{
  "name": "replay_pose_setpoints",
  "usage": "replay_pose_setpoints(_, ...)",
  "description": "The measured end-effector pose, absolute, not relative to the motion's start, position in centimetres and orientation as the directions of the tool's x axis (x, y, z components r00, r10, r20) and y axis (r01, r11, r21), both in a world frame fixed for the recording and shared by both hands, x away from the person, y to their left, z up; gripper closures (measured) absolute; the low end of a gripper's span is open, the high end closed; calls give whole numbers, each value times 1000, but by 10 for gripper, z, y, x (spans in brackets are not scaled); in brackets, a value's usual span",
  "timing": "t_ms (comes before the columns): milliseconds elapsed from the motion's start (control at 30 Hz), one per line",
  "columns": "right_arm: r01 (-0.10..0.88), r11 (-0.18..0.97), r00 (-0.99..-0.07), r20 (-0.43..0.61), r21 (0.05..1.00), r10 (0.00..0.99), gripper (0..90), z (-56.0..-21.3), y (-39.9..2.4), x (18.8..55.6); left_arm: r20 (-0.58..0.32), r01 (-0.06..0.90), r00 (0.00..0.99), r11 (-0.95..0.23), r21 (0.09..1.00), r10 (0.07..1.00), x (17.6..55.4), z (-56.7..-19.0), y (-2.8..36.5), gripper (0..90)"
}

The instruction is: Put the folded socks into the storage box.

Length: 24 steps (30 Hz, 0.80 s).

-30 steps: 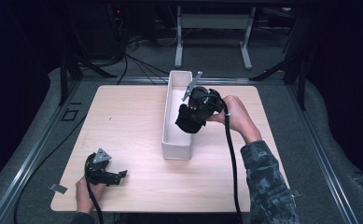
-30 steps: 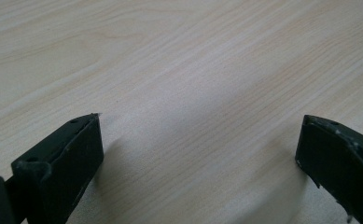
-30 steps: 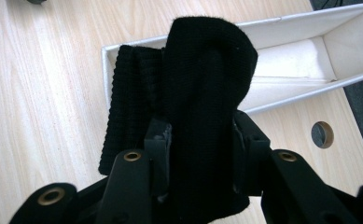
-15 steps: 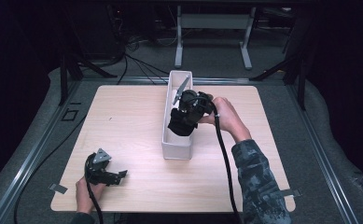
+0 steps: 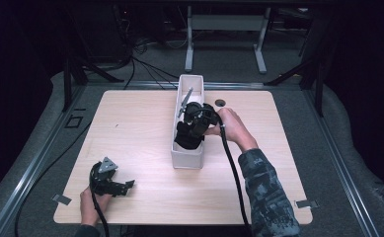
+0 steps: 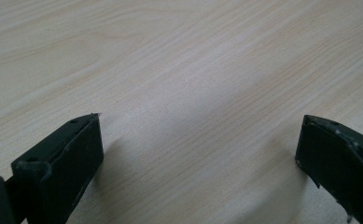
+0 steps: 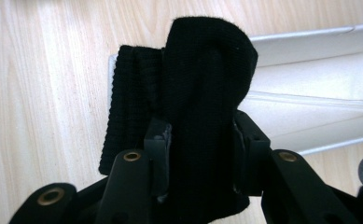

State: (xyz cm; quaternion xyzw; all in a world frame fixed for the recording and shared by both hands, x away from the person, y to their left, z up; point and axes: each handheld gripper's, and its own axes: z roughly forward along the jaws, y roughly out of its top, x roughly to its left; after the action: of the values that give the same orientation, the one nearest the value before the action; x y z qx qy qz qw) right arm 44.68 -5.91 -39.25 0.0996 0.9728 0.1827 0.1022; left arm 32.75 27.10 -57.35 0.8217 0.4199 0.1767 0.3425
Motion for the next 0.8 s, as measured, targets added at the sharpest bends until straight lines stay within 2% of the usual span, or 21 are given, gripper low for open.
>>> replay_pose_setpoints(800,164,935,-969,-127,315,212,631,-439,-45,464,3,569,585,-413,711,811,327,-574,271,5)
